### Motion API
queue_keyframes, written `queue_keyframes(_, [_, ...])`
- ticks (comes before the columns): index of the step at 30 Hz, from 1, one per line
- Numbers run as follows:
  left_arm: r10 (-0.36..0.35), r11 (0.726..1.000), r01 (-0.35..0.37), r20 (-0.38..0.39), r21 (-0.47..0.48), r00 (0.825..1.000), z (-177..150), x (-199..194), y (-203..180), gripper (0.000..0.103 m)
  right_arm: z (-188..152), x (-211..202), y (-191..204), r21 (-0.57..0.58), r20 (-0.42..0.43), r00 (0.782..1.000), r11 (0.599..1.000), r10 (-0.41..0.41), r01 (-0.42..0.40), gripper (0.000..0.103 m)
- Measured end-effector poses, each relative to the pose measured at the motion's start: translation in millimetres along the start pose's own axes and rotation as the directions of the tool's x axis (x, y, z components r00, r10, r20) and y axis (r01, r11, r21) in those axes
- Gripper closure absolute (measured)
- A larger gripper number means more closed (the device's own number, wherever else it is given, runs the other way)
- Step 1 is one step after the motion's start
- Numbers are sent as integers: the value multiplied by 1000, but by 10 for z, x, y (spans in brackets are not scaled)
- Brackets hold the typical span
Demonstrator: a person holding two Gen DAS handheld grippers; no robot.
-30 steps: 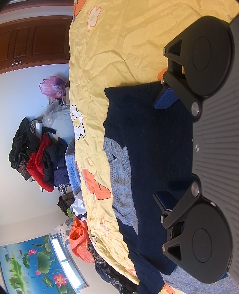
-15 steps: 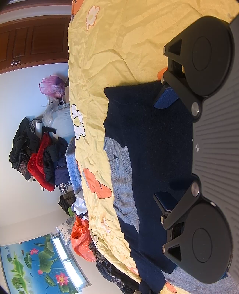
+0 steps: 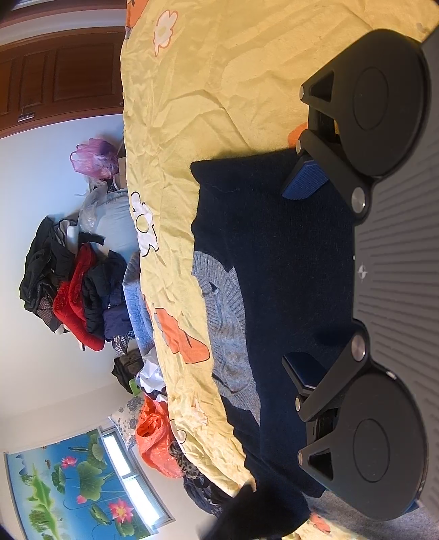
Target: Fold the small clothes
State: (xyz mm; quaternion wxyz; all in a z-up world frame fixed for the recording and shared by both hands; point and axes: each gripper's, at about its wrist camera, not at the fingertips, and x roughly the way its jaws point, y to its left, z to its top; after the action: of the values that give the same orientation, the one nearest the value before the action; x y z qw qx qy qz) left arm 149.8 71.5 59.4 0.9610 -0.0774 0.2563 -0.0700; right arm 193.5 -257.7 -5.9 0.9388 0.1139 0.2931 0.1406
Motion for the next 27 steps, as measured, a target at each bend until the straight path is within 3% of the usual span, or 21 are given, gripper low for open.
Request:
queue_keyframes(2, [-33,997,38,-80,61,996,-259,158,-346,99,-4,-7,-24,13,4,1000,1000,10,-10,6])
queue_keyframes(4, [-12,993,28,-133,117,991,-431,259,-528,98,-5,-11,-40,29,9,1000,999,21,-21,6])
queue_keyframes(6, [9,990,9,-126,141,992,-501,259,-554,97,-4,-10,-55,41,13,999,999,30,-31,6])
queue_keyframes(7, [-8,989,25,-118,145,993,-508,217,-520,91,-3,-8,-54,45,15,999,998,33,-34,6])
queue_keyframes(9, [-41,989,54,-89,140,995,-531,90,-500,74,1,4,-58,52,17,999,998,39,-40,6])
queue_keyframes(11, [-38,990,44,-41,137,998,-555,-14,-483,20,3,7,-79,62,20,999,997,47,-48,6])
queue_keyframes(13, [-14,993,10,32,115,999,-600,-114,-419,6,4,11,-91,69,23,998,996,52,-53,6])
queue_keyframes(17, [8,999,-10,44,48,999,-646,-170,-293,6,-2,-1,-95,50,17,999,998,38,-39,6])
queue_keyframes(21, [103,989,-101,14,-106,995,-605,-93,-76,6,24,45,85,-50,-29,999,998,-30,29,4])
queue_keyframes(23, [71,984,-74,-22,-161,997,-605,-68,41,6,81,21,266,-43,-61,997,998,-54,52,9])
queue_keyframes(25, [64,979,-69,-32,-194,997,-612,-45,99,6,142,-75,432,44,-46,993,994,105,-103,9])
queue_keyframes(27, [67,978,-72,-30,-197,997,-617,-44,112,6,205,-68,622,100,-60,974,972,220,-214,9])
